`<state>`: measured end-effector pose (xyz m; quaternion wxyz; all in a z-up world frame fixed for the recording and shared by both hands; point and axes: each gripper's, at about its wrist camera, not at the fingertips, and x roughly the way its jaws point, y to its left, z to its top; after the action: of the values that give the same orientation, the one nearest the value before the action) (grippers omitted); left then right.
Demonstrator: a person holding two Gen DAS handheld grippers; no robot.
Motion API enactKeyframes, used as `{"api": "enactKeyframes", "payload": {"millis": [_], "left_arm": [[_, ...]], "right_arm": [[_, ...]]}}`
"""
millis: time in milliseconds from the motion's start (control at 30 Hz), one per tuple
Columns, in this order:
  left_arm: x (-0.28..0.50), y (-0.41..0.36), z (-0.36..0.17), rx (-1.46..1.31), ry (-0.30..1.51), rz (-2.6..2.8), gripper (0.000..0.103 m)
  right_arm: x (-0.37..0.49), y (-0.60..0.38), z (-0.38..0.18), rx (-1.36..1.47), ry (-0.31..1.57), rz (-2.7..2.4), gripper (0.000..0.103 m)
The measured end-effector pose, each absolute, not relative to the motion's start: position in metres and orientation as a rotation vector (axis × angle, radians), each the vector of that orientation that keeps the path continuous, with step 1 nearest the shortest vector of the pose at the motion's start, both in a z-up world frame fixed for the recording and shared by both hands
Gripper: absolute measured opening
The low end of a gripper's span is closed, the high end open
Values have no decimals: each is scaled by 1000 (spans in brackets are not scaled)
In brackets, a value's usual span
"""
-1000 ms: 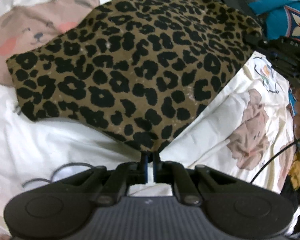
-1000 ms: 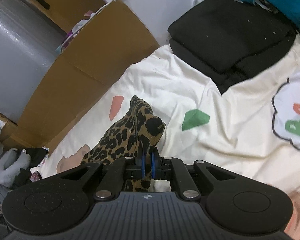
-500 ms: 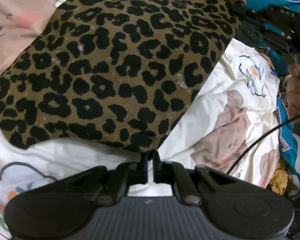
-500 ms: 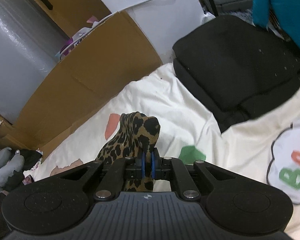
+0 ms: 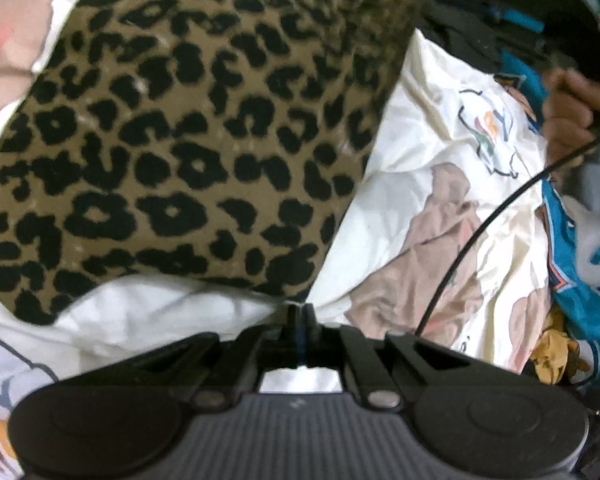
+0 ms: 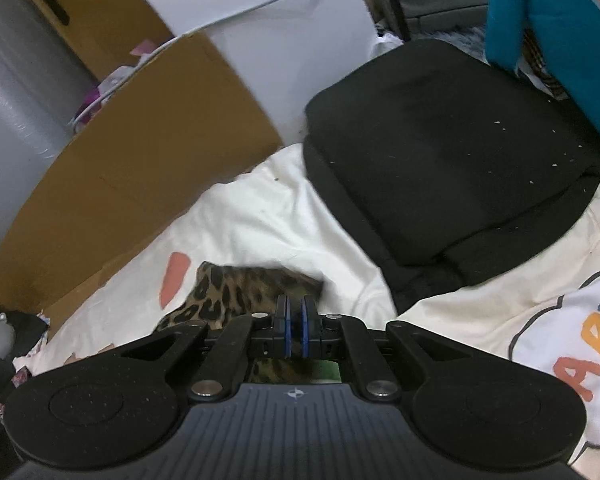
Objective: Fold clothes
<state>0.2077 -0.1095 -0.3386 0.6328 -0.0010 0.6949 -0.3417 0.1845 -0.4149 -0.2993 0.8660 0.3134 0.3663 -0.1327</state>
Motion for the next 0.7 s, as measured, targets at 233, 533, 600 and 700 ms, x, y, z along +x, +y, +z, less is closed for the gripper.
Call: {"api": "enactKeyframes", "payload": {"millis": [233,533,600,700], "left_arm": [[215,-89,-311,60,1531,-823,10],[235,-73,-274,173,1386,-893,30],[244,-82,-273,197,1359,-877,41],[256,-85,-266,252,1310,-887,54]], "right_arm": [[170,-419,-309,711,782,-299,16],[150,-401,-314,757,802,-260,33],[147,-398,-313,768,806,-258,33],[142,-394,-312,784,811,-253,33]]}}
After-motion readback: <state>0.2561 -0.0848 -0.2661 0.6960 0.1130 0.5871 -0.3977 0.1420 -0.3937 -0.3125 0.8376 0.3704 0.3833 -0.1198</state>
